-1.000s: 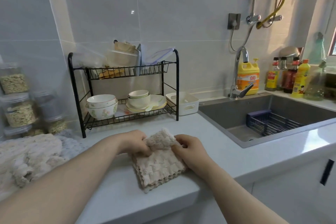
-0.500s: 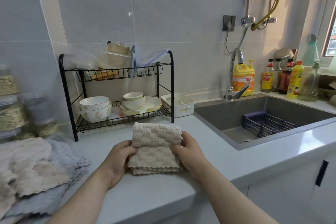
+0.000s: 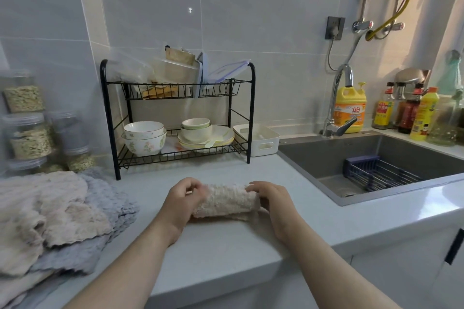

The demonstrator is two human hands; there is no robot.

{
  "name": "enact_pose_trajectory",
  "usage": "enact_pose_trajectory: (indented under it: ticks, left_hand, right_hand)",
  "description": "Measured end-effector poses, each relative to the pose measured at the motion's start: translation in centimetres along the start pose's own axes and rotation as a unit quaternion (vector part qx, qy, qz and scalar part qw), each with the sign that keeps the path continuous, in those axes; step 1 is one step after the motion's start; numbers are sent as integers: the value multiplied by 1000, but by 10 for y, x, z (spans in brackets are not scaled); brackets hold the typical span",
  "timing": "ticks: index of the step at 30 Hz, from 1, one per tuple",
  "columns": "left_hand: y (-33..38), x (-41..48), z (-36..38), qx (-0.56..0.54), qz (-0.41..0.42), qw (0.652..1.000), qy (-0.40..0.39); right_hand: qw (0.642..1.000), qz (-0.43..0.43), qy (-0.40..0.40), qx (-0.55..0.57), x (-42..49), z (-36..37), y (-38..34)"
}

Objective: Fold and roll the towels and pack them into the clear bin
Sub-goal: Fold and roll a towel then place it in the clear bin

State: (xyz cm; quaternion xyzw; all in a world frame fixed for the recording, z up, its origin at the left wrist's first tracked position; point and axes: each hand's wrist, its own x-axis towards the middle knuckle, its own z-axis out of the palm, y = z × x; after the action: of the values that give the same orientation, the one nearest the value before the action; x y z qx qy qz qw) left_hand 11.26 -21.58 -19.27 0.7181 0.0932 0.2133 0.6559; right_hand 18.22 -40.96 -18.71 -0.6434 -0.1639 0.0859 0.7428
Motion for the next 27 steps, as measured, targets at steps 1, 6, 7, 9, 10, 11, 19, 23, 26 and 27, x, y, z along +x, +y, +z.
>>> enact_pose_trajectory:
  ticks: [1,6,7,9,10,11,19,23,26,27]
  left_hand:
    - [-3,0,1,75,49,996,20]
    - [-12,3,3,182,67,981,-13]
    - [-11,2,3,188,48,980,-38]
    - [-8,-1,3,207,27,974,-85]
    - [-7,-1,4,215,28,972,-89]
    - [-7,0,3,219,30,972,-81]
    - [-8,7,-3,0,3,999,-54]
    - [-7,12,-2,-22,-5,998,-61]
    - [-7,14,-5,-62,-26,997,-50]
    - [-7,15,-6,-76,-32,995,-49]
  right_hand:
    - [999,-16,10,-34,0,1,0]
    - [976,-16,-60,-208,2,3,13]
    - [973,-2,-82,-215,3,1,15]
    - [964,7,-115,-241,4,0,14]
    - [957,10,-127,-259,3,0,12]
    - [953,11,-132,-271,1,1,10]
    - [970,-44,-6,-237,4,-2,9]
    - [968,-75,28,-239,8,0,11]
    - [963,-88,34,-251,12,-2,17]
    - [962,-91,34,-255,13,-2,18]
